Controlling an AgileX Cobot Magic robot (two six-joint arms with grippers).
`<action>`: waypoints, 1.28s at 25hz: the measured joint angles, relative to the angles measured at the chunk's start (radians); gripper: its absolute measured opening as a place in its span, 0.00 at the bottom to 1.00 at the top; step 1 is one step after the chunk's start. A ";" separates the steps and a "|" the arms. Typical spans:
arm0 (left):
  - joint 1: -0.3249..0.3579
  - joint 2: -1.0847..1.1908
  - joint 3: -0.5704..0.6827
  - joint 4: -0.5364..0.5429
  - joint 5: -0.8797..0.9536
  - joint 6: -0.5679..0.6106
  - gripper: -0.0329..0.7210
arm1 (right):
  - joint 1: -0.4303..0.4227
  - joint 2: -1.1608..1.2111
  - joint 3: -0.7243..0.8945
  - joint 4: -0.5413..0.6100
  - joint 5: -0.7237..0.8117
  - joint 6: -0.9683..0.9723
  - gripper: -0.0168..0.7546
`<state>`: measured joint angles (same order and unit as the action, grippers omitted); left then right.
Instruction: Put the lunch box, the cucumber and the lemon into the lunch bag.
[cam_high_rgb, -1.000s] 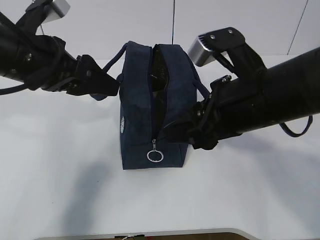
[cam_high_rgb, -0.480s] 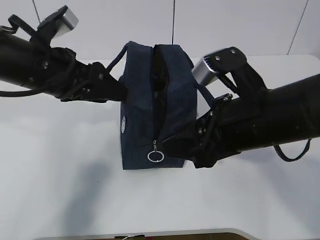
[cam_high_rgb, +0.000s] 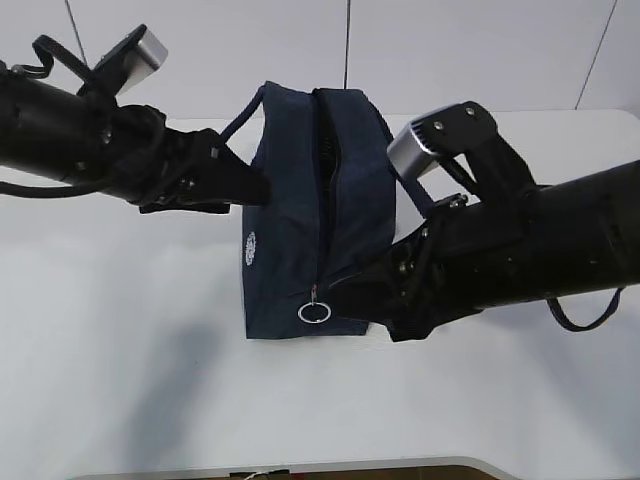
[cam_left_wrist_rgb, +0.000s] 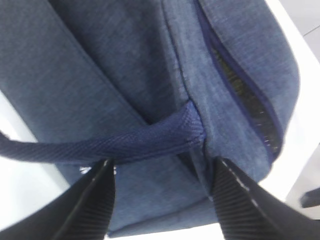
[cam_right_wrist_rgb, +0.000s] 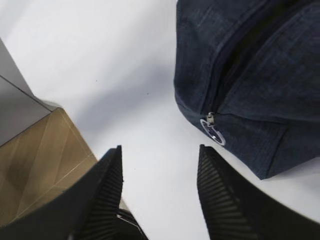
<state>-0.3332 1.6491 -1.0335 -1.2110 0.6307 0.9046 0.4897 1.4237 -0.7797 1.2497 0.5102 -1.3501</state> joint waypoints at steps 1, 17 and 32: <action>0.000 0.000 0.000 -0.014 0.009 0.008 0.64 | 0.000 0.000 0.000 0.000 -0.006 -0.002 0.53; 0.000 0.000 0.000 -0.094 0.097 0.029 0.64 | 0.000 0.003 0.000 0.008 -0.015 -0.016 0.53; 0.000 0.000 0.000 -0.011 0.056 0.033 0.61 | 0.000 0.003 0.000 0.009 -0.019 -0.020 0.53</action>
<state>-0.3332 1.6491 -1.0335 -1.2218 0.6869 0.9375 0.4897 1.4270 -0.7797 1.2585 0.4909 -1.3702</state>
